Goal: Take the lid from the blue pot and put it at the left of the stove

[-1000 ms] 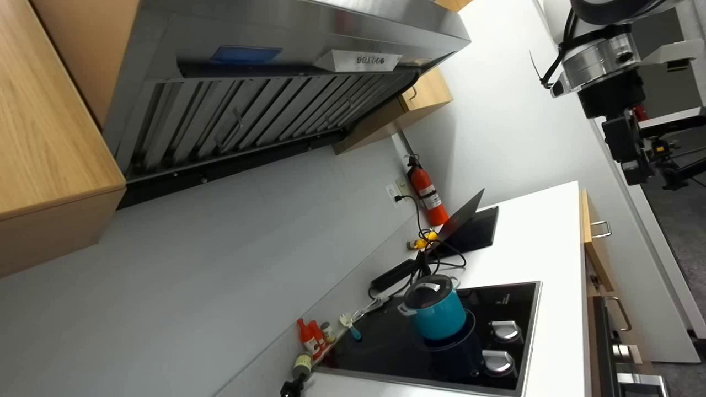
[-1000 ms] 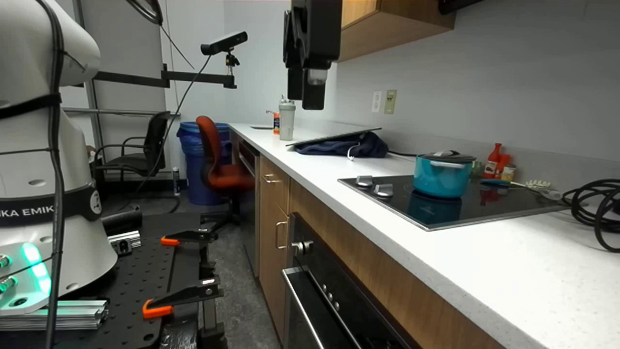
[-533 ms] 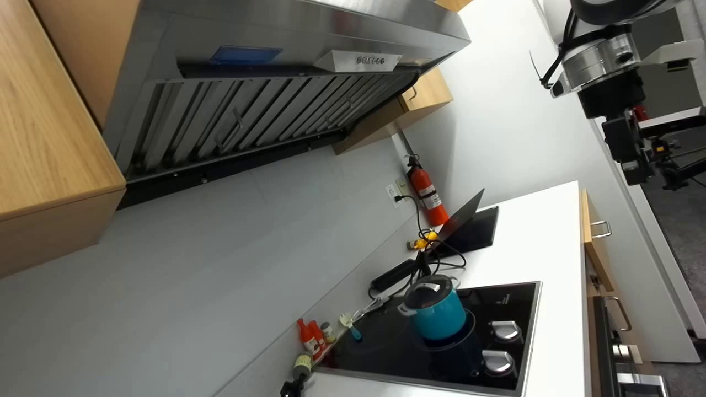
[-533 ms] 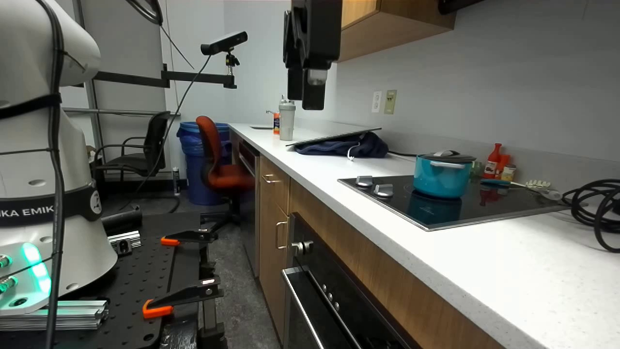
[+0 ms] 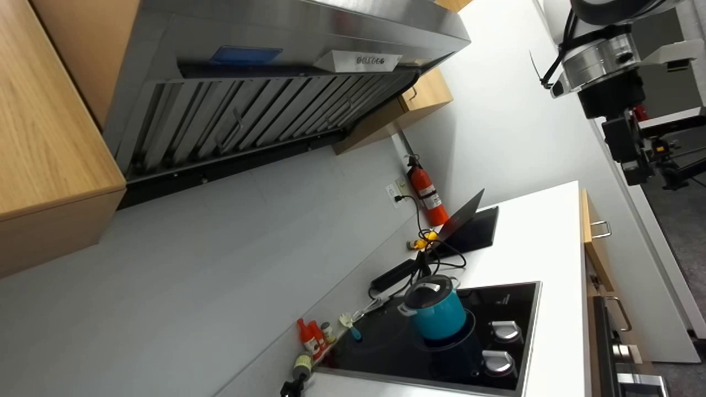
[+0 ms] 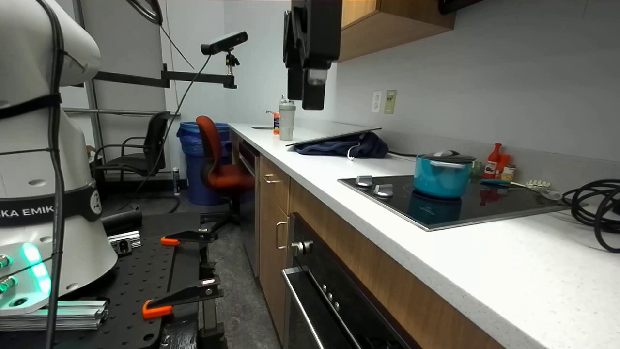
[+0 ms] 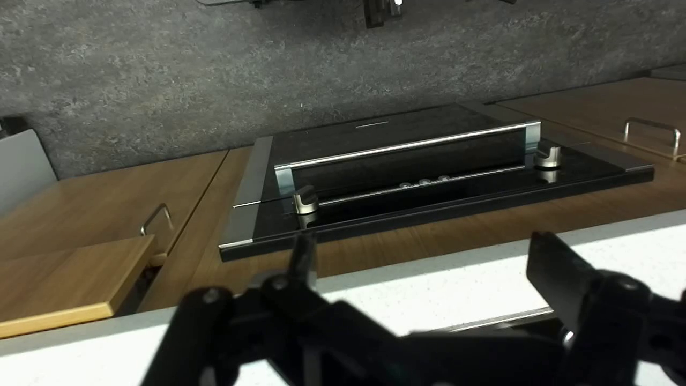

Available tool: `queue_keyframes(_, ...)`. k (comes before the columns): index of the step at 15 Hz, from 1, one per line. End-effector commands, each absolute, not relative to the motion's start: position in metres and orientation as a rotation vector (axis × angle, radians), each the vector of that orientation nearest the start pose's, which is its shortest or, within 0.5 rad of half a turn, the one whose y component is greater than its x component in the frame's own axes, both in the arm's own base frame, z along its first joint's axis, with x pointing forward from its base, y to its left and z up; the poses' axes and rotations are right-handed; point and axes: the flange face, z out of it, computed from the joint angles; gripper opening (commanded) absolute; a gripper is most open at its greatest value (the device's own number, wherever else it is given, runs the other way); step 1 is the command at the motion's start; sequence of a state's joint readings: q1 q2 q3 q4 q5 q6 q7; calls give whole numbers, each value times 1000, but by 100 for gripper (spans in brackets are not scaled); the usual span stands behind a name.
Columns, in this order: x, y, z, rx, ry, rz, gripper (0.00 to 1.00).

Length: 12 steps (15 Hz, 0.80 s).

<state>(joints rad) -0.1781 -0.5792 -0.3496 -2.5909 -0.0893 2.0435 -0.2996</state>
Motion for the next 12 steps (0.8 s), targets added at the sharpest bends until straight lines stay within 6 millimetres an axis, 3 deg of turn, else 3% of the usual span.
queue_keyframes(1, 321, -192, 437, -3036, 205, -72, 100)
queue_keyframes(6, 323, -186, 431, -3049, 164, -44, 100)
queue_keyframes(12, 332, -151, 409, -3062, 1, 39, 100)
